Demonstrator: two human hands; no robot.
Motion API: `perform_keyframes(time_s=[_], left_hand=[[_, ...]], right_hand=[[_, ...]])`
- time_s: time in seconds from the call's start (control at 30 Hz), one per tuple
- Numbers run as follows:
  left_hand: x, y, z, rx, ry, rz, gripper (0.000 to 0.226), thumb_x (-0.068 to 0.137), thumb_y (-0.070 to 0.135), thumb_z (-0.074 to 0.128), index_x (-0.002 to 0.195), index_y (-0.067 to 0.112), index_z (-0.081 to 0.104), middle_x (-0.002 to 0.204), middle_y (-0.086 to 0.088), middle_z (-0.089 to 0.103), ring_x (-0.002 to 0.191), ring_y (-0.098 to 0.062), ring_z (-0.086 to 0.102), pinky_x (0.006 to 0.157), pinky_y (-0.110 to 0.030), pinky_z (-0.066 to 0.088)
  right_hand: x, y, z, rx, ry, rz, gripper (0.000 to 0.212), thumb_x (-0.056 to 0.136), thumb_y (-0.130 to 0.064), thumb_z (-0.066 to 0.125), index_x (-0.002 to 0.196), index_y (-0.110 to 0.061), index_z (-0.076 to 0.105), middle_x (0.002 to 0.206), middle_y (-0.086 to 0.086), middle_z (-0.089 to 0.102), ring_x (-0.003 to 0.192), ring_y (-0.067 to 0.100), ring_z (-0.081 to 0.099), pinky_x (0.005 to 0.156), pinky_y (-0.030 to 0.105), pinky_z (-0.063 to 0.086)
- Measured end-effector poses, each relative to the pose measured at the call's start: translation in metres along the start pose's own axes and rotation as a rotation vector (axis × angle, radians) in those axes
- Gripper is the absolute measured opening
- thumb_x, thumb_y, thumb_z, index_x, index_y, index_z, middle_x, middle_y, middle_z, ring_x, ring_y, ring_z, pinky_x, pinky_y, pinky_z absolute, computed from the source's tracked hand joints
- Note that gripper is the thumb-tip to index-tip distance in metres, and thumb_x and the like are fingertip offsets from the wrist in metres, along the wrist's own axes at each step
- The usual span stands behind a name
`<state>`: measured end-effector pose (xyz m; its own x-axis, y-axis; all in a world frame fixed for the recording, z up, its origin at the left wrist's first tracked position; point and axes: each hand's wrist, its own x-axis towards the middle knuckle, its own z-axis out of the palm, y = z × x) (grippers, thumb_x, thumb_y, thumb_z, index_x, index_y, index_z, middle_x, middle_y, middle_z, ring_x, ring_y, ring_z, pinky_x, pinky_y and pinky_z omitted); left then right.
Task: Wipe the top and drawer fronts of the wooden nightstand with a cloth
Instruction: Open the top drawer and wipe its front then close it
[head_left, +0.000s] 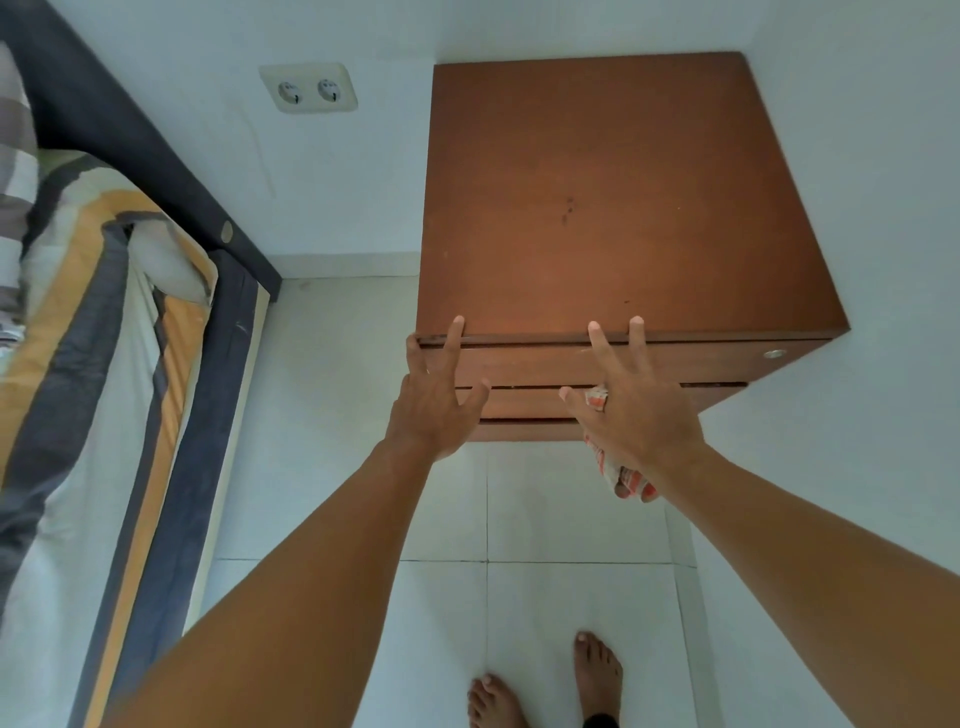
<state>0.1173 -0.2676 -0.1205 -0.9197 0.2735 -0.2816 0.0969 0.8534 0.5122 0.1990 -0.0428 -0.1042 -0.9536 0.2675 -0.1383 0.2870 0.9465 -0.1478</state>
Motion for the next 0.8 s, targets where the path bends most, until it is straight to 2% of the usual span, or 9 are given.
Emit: perform_keyframes(time_s=[0.1,0.23,0.4,0.47,0.5,0.6,0.73,0.8], left_hand=[[0.003,-0.003,0.001,0.03,0.012,-0.001,0.071,0.099,0.055,0.038,0.151,0.058,-0.01,0.166,-0.012,-0.006,0.107,-0.04,0.064,0.092,-0.054,0.053],[0.009,-0.007,-0.01,0.171,-0.005,-0.027,0.064,0.1,0.058,0.03,0.148,0.062,-0.012,0.161,-0.008,0.008,0.12,-0.036,0.054,0.096,-0.058,0.047],[0.007,-0.002,-0.02,0.308,0.003,-0.023,0.062,0.1,0.061,0.024,0.151,0.057,-0.01,0.138,-0.008,0.034,0.11,-0.03,0.054,0.093,-0.055,0.046],[0.006,-0.001,-0.021,0.396,0.021,0.0,0.062,0.1,0.062,0.02,0.153,0.053,-0.01,0.135,-0.009,0.038,0.107,-0.03,0.056,0.089,-0.052,0.046],[0.007,-0.002,-0.023,0.445,0.032,0.016,0.062,0.1,0.062,0.019,0.154,0.052,-0.009,0.134,-0.01,0.041,0.105,-0.029,0.057,0.086,-0.049,0.045],[0.009,-0.002,-0.028,0.516,0.042,0.048,0.059,0.101,0.057,0.018,0.156,0.05,-0.004,0.131,-0.01,0.047,0.1,-0.029,0.058,0.079,-0.044,0.04],[0.007,0.001,-0.037,0.544,-0.022,0.061,0.059,0.102,0.051,0.017,0.157,0.049,-0.005,0.137,-0.009,0.051,0.103,-0.03,0.06,0.085,-0.049,0.042],[0.008,0.002,-0.042,0.546,-0.055,0.06,0.058,0.103,0.05,0.016,0.156,0.049,-0.007,0.142,-0.009,0.05,0.107,-0.031,0.06,0.089,-0.051,0.041]], right_hand=[[0.002,0.002,0.0,0.01,-0.019,-0.006,0.086,0.092,-0.073,0.043,0.161,-0.036,0.008,0.17,0.012,0.005,0.115,0.045,0.063,0.072,0.044,0.058],[0.004,0.002,-0.001,0.021,-0.056,0.004,0.087,0.091,-0.074,0.043,0.161,-0.038,0.005,0.171,0.01,0.002,0.117,0.046,0.062,0.075,0.045,0.058],[0.005,-0.003,-0.012,-0.048,-0.118,0.005,0.088,0.092,-0.075,0.037,0.161,-0.036,-0.001,0.171,0.014,-0.003,0.11,0.043,0.066,0.071,0.04,0.06],[0.004,-0.006,-0.017,-0.087,-0.168,-0.024,0.081,0.096,-0.071,0.036,0.161,-0.036,0.003,0.17,0.014,-0.006,0.121,0.045,0.06,0.071,0.039,0.059],[0.004,-0.005,-0.017,-0.087,-0.184,-0.031,0.08,0.096,-0.071,0.036,0.161,-0.036,0.005,0.17,0.014,-0.006,0.123,0.046,0.059,0.068,0.037,0.058],[0.008,-0.002,-0.011,-0.07,-0.162,0.003,0.088,0.09,-0.079,0.032,0.161,-0.038,0.001,0.171,0.014,-0.005,0.111,0.043,0.066,0.054,0.03,0.043],[0.006,-0.005,-0.016,-0.044,-0.212,0.04,0.088,0.094,-0.072,0.038,0.162,-0.036,-0.005,0.171,0.015,-0.006,0.109,0.043,0.065,0.073,0.037,0.052],[0.008,-0.006,-0.022,-0.043,-0.23,0.042,0.088,0.093,-0.07,0.04,0.161,-0.037,-0.006,0.171,0.013,-0.006,0.111,0.044,0.064,0.077,0.038,0.054]])
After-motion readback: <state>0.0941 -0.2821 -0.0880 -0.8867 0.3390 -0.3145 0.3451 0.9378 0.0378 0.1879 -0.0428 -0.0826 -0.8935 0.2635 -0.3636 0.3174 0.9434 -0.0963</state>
